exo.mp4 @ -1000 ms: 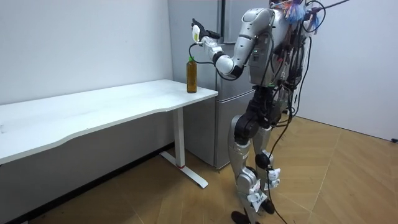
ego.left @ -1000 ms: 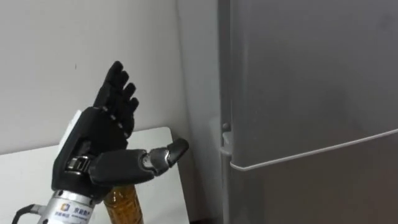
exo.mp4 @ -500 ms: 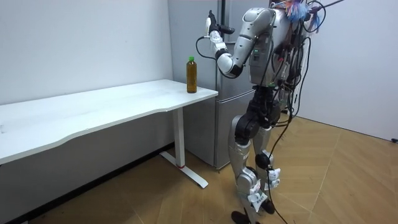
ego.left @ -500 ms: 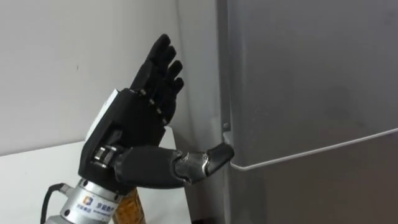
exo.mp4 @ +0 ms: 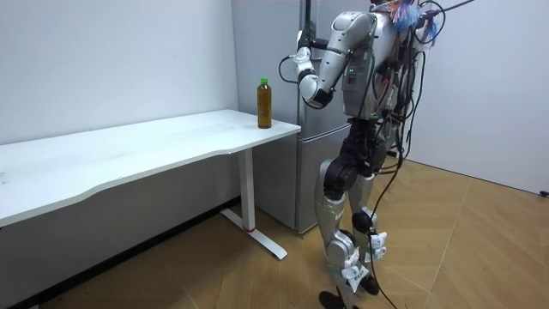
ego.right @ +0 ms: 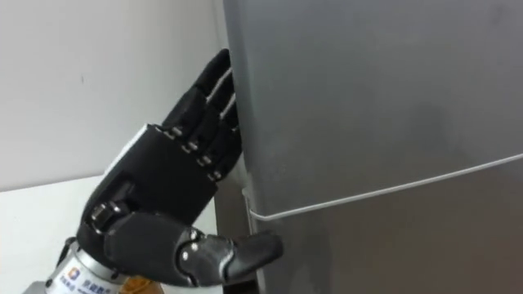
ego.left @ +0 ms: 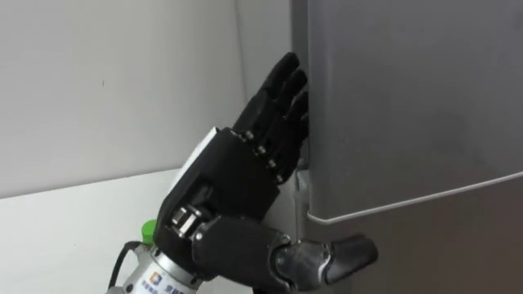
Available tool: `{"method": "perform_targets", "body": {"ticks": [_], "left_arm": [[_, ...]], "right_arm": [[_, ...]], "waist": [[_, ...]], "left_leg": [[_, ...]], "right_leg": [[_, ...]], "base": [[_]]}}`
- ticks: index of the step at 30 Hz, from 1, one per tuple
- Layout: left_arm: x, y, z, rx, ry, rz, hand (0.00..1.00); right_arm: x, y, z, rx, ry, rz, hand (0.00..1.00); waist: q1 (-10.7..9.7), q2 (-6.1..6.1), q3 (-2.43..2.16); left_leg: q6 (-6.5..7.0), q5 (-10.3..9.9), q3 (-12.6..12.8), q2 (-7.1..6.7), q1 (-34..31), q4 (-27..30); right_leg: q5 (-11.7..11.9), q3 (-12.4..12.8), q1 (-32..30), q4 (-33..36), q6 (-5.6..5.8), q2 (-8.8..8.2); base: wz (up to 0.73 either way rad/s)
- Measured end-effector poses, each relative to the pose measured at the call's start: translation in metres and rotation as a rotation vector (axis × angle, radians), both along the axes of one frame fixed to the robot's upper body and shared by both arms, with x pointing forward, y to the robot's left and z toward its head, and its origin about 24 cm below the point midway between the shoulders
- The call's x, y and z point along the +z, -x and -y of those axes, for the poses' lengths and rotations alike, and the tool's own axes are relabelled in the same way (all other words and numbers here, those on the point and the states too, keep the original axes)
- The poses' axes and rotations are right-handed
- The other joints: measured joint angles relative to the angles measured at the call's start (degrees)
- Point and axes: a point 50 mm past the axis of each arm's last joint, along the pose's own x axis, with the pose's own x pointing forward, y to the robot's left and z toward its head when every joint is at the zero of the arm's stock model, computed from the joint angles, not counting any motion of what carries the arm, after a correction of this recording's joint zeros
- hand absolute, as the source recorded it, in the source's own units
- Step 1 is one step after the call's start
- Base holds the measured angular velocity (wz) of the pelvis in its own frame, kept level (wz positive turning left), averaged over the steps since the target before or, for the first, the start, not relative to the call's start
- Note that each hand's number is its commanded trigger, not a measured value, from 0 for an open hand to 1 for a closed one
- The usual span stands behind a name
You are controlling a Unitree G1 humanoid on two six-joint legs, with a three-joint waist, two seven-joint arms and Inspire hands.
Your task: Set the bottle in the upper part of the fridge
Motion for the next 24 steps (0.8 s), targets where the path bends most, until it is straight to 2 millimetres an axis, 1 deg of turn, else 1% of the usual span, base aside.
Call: {"method": "perform_targets", "body": {"ticks": [7,8,9,10,14,17,20,24], "left_arm": [[-0.008,0.000,0.007,-0.048,-0.022,-0.028,0.00],[-0.009,0.000,0.008,-0.051,-0.024,-0.032,0.61],[-0.012,0.000,0.008,-0.057,-0.028,-0.039,0.84],[-0.014,-0.002,0.009,-0.062,-0.035,-0.049,1.00],[-0.022,-0.002,0.010,-0.066,-0.044,-0.091,1.00],[-0.024,-0.003,0.009,-0.060,-0.040,-0.105,1.00],[-0.027,-0.002,0.011,-0.079,-0.049,-0.111,1.00],[-0.028,0.001,0.016,-0.122,-0.051,-0.105,1.00]], "right_arm": [[0.000,-0.003,0.000,0.019,0.002,0.002,0.00],[0.000,-0.003,0.000,0.020,0.001,0.002,0.00],[0.000,-0.003,0.000,0.020,0.001,0.001,0.00],[0.000,-0.003,-0.001,0.020,0.001,0.001,0.00],[0.000,-0.003,-0.001,0.019,0.000,-0.004,0.00],[0.000,-0.004,-0.001,0.019,0.000,-0.003,0.00],[0.000,-0.006,-0.001,0.022,-0.001,-0.001,0.00],[0.000,-0.009,-0.002,0.033,-0.003,-0.002,0.00]], "waist": [[0.00,-0.10,0.07],[0.01,-0.10,0.07],[0.04,-0.10,0.07],[0.05,-0.09,0.06],[-0.02,-0.09,0.06],[-0.08,-0.08,0.05],[-0.84,-0.08,0.05],[-1.23,-0.08,0.05]], "left_leg": [[0.00,0.00,0.02,-0.03,-0.40,-0.08],[0.00,0.00,0.03,-0.03,-0.41,-0.08],[0.00,0.00,0.03,-0.02,-0.42,-0.07],[0.00,0.00,0.03,-0.01,-0.46,-0.06],[0.00,0.00,0.03,-0.03,-0.63,-0.02],[0.00,0.00,0.03,-0.03,-0.91,0.10],[0.00,0.00,0.03,-0.01,-1.07,0.19],[0.01,0.01,0.04,-0.03,-1.05,0.24]], "right_leg": [[0.01,-0.18,-0.35,0.03,0.01,-0.04],[0.01,-0.16,-0.37,0.03,0.01,-0.03],[0.01,-0.15,-0.37,0.04,0.01,-0.01],[0.01,-0.15,-0.39,0.04,0.01,-0.01],[0.01,-0.57,-0.42,0.04,0.01,-0.06],[0.01,-0.84,-0.49,0.02,0.01,-0.10],[0.01,-1.18,-0.49,0.00,0.01,-0.10],[0.01,-1.47,-0.45,0.07,0.01,-0.17]], "base": [[0.01],[0.00],[0.00],[0.00],[0.04],[0.06],[0.06],[0.00]]}}
